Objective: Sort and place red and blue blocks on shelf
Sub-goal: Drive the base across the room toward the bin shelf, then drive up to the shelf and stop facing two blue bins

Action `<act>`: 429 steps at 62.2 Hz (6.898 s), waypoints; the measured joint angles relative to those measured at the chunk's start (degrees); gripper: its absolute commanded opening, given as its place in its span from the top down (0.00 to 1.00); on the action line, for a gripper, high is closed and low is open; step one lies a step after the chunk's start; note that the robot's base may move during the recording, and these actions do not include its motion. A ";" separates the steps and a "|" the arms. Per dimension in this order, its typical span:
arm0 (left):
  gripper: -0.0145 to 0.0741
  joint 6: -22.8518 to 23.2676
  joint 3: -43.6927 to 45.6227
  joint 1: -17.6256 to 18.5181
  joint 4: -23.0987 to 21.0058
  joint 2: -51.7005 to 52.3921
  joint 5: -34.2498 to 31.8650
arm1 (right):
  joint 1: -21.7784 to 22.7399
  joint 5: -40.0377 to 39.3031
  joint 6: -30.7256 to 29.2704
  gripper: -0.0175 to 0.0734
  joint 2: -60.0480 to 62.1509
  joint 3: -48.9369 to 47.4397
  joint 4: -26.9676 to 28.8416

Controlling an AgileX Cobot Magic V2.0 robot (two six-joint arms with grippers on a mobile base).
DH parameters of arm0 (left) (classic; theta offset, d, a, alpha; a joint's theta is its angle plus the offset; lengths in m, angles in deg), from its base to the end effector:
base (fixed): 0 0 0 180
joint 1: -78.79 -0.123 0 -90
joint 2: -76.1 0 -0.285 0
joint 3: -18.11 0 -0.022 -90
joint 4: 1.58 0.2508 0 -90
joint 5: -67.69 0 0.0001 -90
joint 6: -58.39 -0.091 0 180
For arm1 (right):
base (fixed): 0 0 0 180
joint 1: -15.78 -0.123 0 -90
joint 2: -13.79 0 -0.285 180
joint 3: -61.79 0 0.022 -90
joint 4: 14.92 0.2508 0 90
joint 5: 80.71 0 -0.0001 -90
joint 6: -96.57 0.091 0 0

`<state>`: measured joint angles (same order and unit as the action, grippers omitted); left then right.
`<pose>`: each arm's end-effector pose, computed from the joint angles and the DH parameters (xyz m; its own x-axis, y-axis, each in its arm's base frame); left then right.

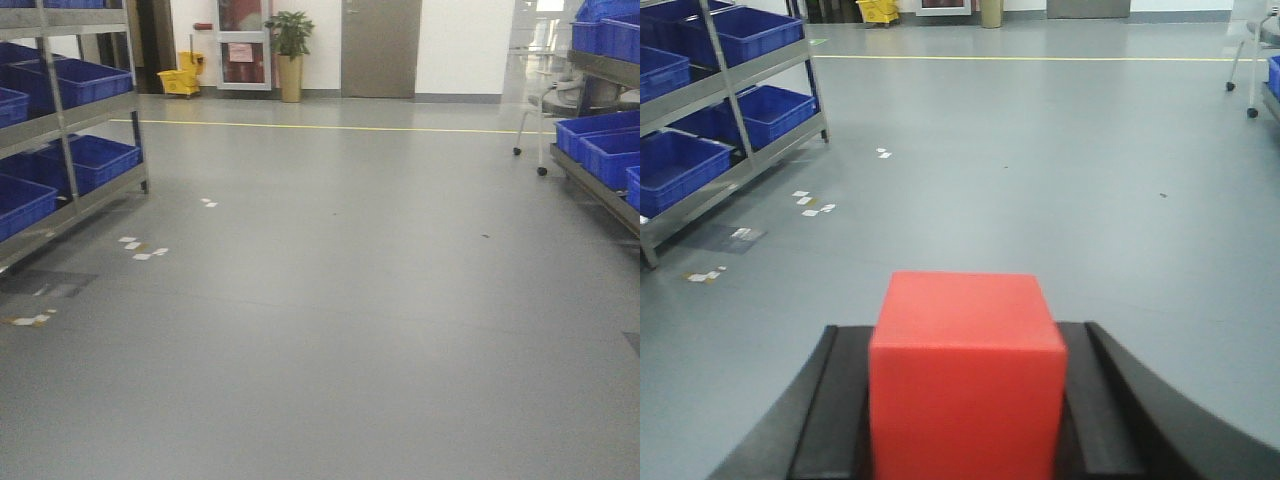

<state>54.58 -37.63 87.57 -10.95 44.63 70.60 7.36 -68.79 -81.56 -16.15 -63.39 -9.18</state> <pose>0.0961 -0.0156 0.3057 -0.0169 -0.0952 -0.9953 0.1599 0.9824 -0.0967 0.0899 0.0152 0.2995 -0.1348 0.1117 -0.9845 -0.1504 0.9798 0.1318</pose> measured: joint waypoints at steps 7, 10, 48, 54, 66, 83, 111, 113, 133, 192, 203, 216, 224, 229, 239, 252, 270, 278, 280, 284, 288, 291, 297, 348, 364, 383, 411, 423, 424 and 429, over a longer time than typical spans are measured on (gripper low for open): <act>0.70 0.00 0.00 0.00 0.00 0.00 0.00 | 0.00 0.00 0.00 0.73 0.00 0.00 0.00; 0.70 0.00 0.00 0.00 0.00 0.00 0.00 | 0.00 0.00 0.00 0.73 0.00 0.00 0.00; 0.70 0.00 0.00 0.00 0.00 0.00 0.00 | 0.00 0.00 0.00 0.73 0.00 0.00 0.00; 0.70 0.00 0.00 0.00 0.00 0.00 0.00 | 0.00 0.00 0.00 0.73 0.00 0.00 0.00; 0.70 0.00 0.00 0.00 0.00 0.00 0.00 | 0.00 0.00 0.00 0.73 0.00 0.00 0.00; 0.70 0.00 0.00 0.00 0.00 0.00 0.00 | 0.00 0.00 0.00 0.73 0.00 0.00 0.00; 0.70 0.00 0.00 0.00 0.00 0.00 0.00 | 0.00 0.00 0.00 0.73 0.00 0.00 0.00; 0.70 0.00 0.00 0.00 0.00 0.00 0.00 | 0.00 0.00 0.00 0.73 0.00 0.00 0.00; 0.70 0.00 0.00 0.00 0.00 0.00 0.00 | 0.00 0.00 0.00 0.73 0.00 0.00 0.00; 0.70 0.00 0.00 0.00 0.00 0.00 0.00 | 0.00 0.00 0.00 0.73 0.00 0.00 0.00; 0.70 0.00 0.00 0.00 0.00 0.00 0.00 | 0.00 0.00 0.00 0.73 0.00 0.00 0.00; 0.70 0.00 0.00 0.00 0.00 0.00 0.00 | 0.00 0.00 0.00 0.73 0.00 0.00 0.00; 0.70 0.00 0.00 0.00 0.00 0.00 0.00 | 0.00 0.00 0.00 0.73 0.00 0.00 0.00; 0.70 0.00 0.00 0.00 0.00 0.00 0.00 | 0.00 0.00 0.00 0.73 0.00 0.00 0.00; 0.70 0.00 0.00 0.00 0.00 0.00 0.00 | 0.00 0.00 0.00 0.73 0.00 0.00 0.00; 0.70 0.00 0.00 0.00 0.00 0.00 0.00 | 0.00 0.00 0.00 0.73 0.00 0.00 0.00; 0.70 0.00 0.00 0.00 0.00 0.00 0.00 | 0.00 0.00 0.09 0.73 0.00 0.00 0.00; 0.70 0.00 0.00 0.00 0.00 0.00 0.00 | 0.00 0.00 0.09 0.73 0.00 0.00 0.00; 0.70 0.00 0.00 0.00 0.00 0.00 0.00 | 0.00 0.00 0.09 0.73 0.00 0.00 0.00; 0.70 0.00 0.00 0.00 0.00 0.00 0.00 | 0.00 0.00 0.09 0.73 0.00 0.00 0.00; 0.70 0.00 0.00 0.00 0.00 0.00 0.00 | 0.00 0.00 0.09 0.73 0.00 0.00 0.00; 0.70 0.00 0.00 0.00 0.00 0.00 0.00 | 0.00 0.00 0.09 0.73 0.00 0.00 0.00; 0.70 0.00 0.00 0.00 0.00 0.00 0.00 | 0.00 0.00 0.09 0.73 0.00 0.00 0.00; 0.70 0.00 0.00 0.00 0.00 0.00 0.00 | 0.00 0.00 0.09 0.73 0.00 0.00 0.00; 0.70 0.00 0.00 0.00 0.00 0.00 0.00 | 0.00 0.00 0.09 0.73 0.00 0.00 0.00; 0.70 0.00 0.00 0.00 0.00 0.00 0.00 | 0.00 0.00 0.09 0.73 0.00 0.00 0.00; 0.70 0.00 0.00 0.00 0.00 0.00 0.00 | 0.00 0.00 0.09 0.73 0.00 0.00 0.00; 0.70 0.00 0.00 0.00 0.00 0.00 0.00 | 0.00 0.00 0.09 0.73 0.00 0.00 0.00; 0.70 0.00 0.00 0.00 0.00 0.00 0.00 | 0.00 0.00 0.09 0.73 0.00 0.00 0.00; 0.70 0.00 0.00 0.00 0.00 0.00 0.00 | 0.00 0.00 0.09 0.73 0.00 0.00 0.00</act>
<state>54.58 -37.63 87.57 -10.95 44.63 70.60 7.36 -68.79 -81.47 -16.15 -63.39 -9.18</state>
